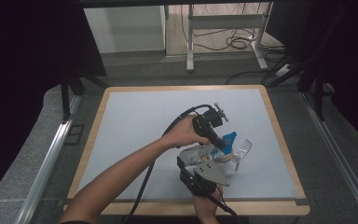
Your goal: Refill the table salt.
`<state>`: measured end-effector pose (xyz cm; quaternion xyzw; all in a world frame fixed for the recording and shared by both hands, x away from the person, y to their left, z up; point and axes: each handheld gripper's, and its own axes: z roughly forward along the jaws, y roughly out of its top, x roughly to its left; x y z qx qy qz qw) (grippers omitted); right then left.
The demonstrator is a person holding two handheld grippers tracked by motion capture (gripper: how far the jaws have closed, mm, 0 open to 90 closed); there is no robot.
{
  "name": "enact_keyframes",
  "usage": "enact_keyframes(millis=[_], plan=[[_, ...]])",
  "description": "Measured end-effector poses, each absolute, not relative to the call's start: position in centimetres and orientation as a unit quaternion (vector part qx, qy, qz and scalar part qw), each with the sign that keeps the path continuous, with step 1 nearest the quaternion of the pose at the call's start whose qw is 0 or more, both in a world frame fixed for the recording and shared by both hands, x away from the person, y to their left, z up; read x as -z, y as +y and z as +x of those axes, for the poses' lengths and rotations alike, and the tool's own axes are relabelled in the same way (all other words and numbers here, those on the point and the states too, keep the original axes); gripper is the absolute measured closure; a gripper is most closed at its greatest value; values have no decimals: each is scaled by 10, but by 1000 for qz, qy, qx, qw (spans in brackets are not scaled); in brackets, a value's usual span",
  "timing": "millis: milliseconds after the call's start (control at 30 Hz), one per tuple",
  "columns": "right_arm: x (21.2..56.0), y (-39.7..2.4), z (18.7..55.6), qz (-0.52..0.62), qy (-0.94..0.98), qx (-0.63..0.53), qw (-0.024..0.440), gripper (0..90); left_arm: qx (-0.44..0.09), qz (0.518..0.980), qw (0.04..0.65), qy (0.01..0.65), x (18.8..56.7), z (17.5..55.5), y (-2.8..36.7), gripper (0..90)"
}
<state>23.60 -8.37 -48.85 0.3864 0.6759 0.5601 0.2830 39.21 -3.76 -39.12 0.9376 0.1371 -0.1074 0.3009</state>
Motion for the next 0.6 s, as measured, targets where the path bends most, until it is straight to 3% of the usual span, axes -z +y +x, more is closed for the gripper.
enact_keyframes(millis=[600], plan=[[511, -74, 238, 396, 696, -527, 286, 524, 111, 924, 333, 150, 392, 391, -15, 900]])
